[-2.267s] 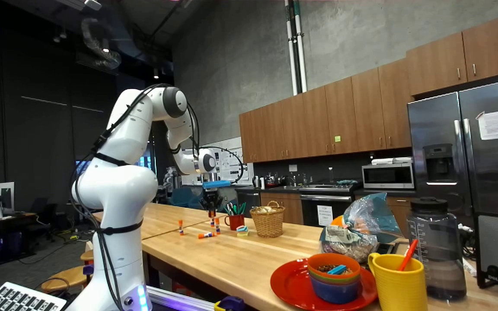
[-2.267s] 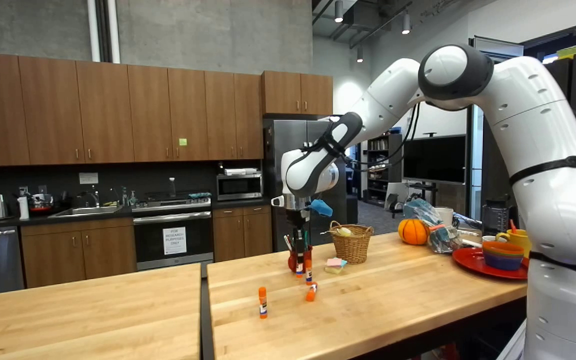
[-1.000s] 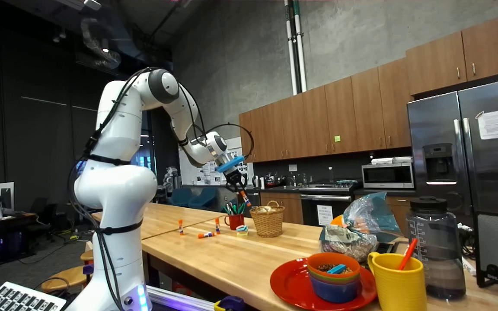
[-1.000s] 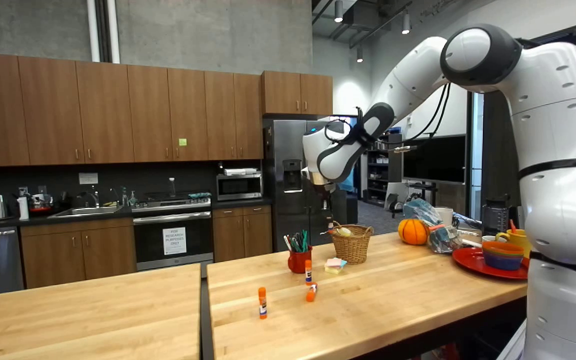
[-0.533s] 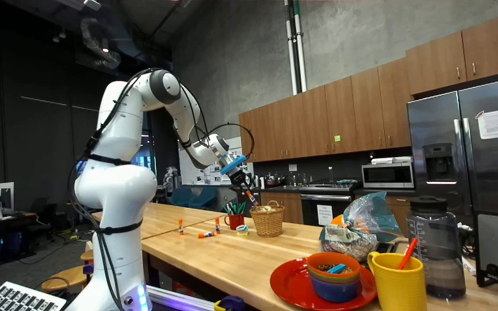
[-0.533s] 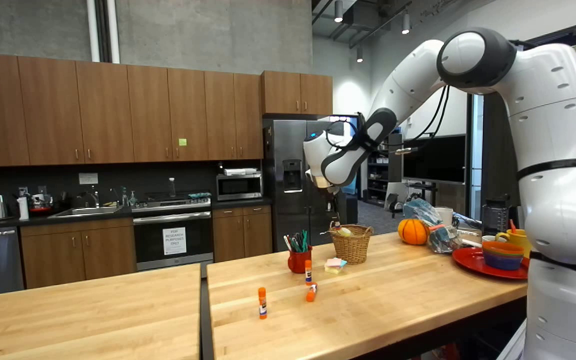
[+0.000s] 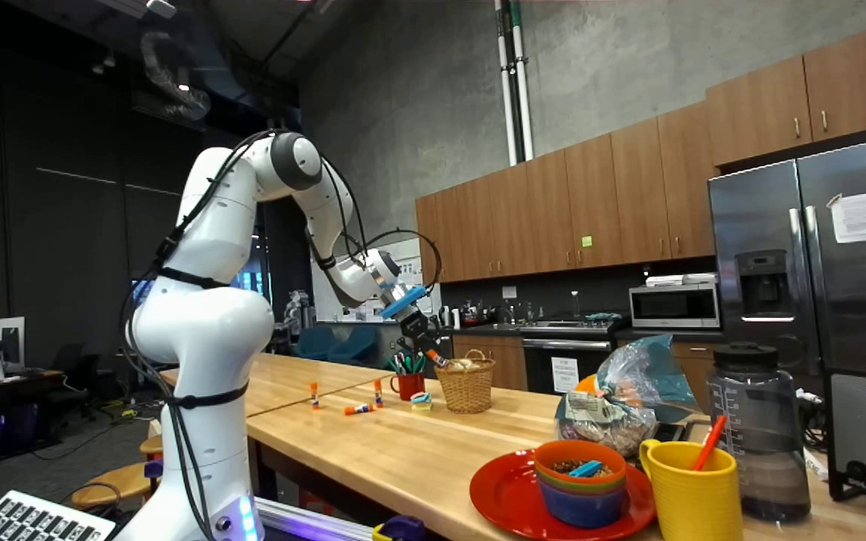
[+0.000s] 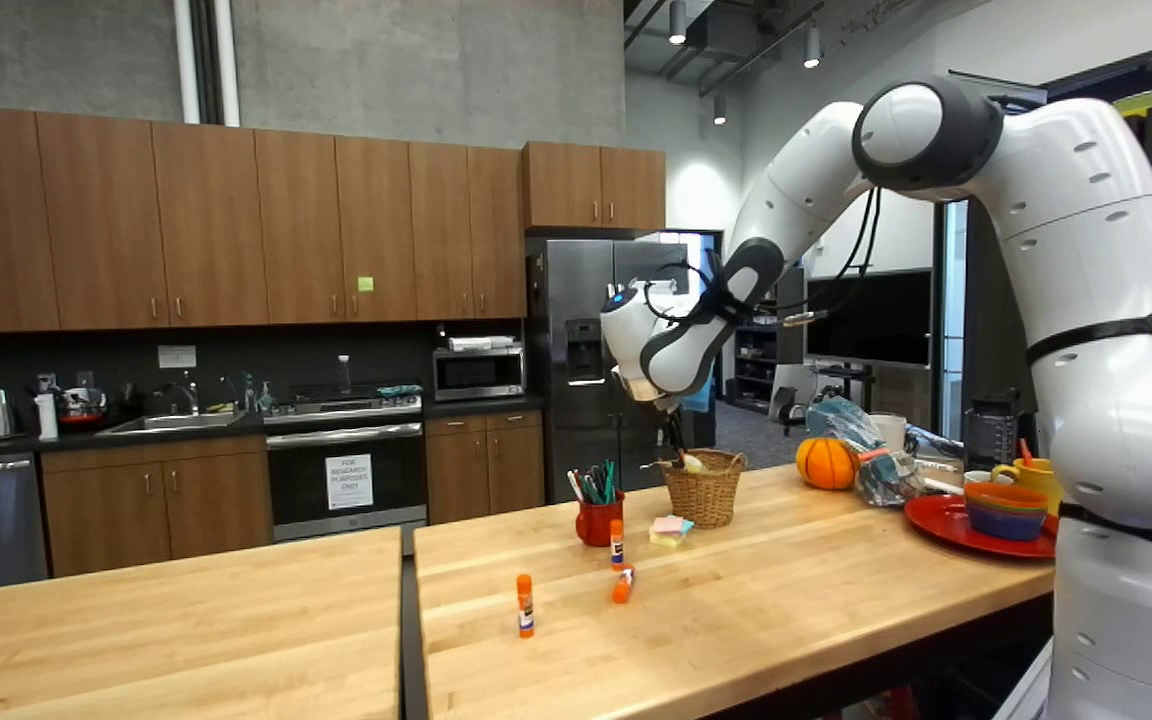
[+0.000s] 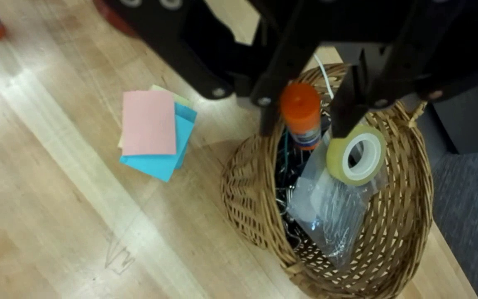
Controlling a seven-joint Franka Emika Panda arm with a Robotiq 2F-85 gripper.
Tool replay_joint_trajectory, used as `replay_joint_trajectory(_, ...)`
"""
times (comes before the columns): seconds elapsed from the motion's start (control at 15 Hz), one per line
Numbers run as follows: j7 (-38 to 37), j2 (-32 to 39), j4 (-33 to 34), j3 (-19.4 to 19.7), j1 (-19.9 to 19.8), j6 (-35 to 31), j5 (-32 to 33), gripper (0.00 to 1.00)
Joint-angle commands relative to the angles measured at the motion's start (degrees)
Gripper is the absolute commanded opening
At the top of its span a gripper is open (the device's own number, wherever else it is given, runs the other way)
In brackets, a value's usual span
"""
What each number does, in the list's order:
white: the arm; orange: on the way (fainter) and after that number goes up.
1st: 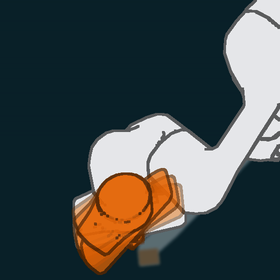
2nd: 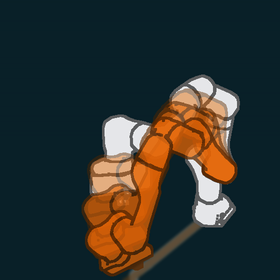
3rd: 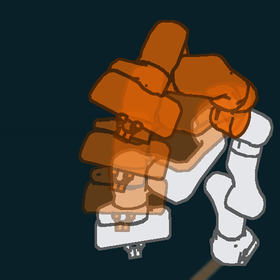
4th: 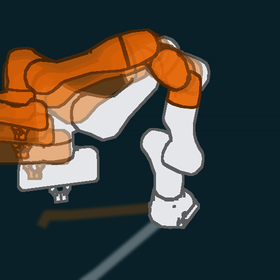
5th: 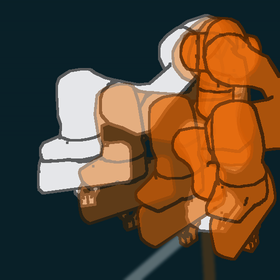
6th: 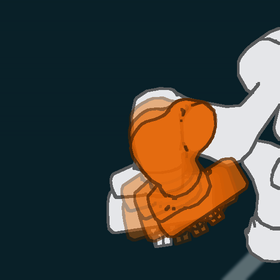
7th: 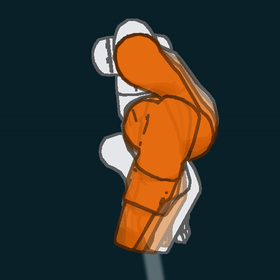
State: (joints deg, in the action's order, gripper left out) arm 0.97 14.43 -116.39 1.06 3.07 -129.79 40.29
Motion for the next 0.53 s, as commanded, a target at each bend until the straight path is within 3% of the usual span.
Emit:
replay_joint_trajectory(0.0,-2.1,-0.4,-0.1,0.1,0.2,1.0,0.3,0.72)
replay_joint_trajectory(0.27,-4.1,-1.9,-0.9,-0.2,0.2,-0.4,-0.6,1.0)
replay_joint_trajectory(0.47,-3.3,-3.5,-1.9,-1.1,0.0,-0.9,-4.2,1.0)
